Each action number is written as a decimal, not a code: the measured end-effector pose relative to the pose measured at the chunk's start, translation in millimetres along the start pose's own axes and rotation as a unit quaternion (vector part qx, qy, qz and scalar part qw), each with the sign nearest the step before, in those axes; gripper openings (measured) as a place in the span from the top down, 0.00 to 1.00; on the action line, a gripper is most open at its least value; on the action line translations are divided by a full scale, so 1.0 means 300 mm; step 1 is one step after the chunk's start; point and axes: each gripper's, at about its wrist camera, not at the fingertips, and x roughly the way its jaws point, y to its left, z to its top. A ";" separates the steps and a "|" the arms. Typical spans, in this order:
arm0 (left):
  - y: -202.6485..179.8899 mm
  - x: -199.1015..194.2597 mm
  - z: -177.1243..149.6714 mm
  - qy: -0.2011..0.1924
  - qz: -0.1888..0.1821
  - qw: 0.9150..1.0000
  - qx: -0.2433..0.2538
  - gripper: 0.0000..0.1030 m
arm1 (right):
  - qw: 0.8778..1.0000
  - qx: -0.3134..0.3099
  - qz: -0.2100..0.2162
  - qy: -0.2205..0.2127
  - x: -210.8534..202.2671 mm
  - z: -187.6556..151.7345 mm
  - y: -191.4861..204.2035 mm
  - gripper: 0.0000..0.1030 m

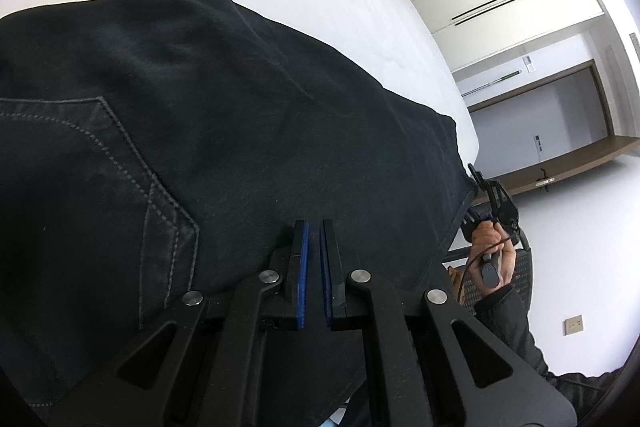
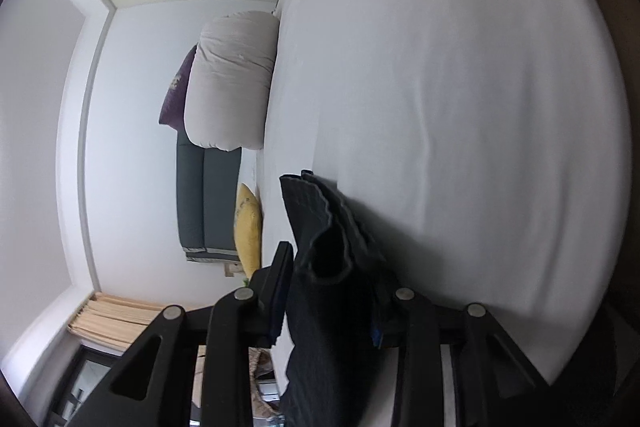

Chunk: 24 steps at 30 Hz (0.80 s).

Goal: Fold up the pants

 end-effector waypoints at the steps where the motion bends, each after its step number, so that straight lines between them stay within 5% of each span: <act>1: -0.011 0.028 0.006 0.002 0.000 1.000 -0.001 0.95 | 1.000 -0.002 -0.001 0.002 0.011 0.003 0.004 0.79; 3: 0.007 0.036 0.008 0.006 -0.001 1.000 -0.011 0.95 | 1.000 0.001 -0.003 0.003 0.033 0.015 0.000 0.88; 10: 0.069 0.029 0.001 0.004 -0.024 0.999 -0.037 0.95 | 1.000 -0.012 -0.014 -0.003 0.041 0.015 0.009 0.90; 17: 0.081 0.023 -0.009 -0.003 -0.024 0.999 -0.042 0.95 | 0.991 -0.104 -0.084 -0.004 0.049 -0.019 0.143 0.90; 20: 0.083 0.024 -0.012 -0.007 -0.028 0.999 -0.046 0.95 | 0.977 -0.178 -0.114 0.003 0.069 -0.079 0.253 0.90; 23: 0.088 0.026 -0.016 -0.012 -0.034 0.998 -0.054 0.95 | 0.948 -0.284 -0.144 0.025 0.108 -0.206 0.400 0.90; 24: 0.089 0.029 -0.017 -0.014 -0.036 0.998 -0.057 0.95 | 0.929 -0.334 -0.157 0.038 0.131 -0.283 0.458 0.90</act>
